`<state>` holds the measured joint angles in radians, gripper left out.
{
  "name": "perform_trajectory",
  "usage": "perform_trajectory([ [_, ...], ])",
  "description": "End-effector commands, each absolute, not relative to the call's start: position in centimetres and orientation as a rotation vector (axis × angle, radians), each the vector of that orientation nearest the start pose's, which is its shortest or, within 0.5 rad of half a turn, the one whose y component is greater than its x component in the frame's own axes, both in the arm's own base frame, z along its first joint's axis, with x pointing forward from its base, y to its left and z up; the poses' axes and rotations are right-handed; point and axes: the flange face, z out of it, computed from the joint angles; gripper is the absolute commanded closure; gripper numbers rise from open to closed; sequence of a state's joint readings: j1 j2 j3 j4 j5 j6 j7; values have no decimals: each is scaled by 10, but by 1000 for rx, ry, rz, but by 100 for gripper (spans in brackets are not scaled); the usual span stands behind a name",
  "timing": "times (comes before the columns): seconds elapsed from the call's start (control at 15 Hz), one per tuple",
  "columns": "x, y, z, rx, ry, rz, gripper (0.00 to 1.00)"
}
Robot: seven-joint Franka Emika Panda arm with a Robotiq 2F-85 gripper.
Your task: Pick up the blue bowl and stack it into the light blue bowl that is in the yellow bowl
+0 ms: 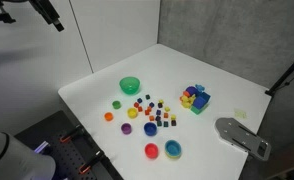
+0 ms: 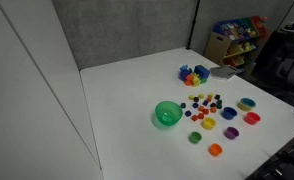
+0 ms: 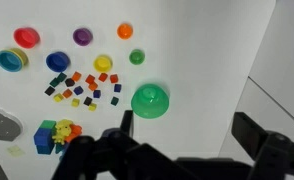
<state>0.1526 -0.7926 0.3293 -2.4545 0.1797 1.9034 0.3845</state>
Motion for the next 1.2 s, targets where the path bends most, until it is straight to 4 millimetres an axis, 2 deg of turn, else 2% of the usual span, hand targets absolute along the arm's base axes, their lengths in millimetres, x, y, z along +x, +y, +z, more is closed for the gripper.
perform_trajectory([
  [0.0, 290, 191, 561, -3093, 18, -343, 0],
  [0.13, 290, 191, 562, -3093, 18, -344, 0],
  [0.53, 319, 167, 546, -3137, 78, -259, 0],
  [0.8, 345, 136, 526, -3176, 153, -180, 0],
  [1.13, 376, 91, 483, -3185, 242, -14, 0],
])
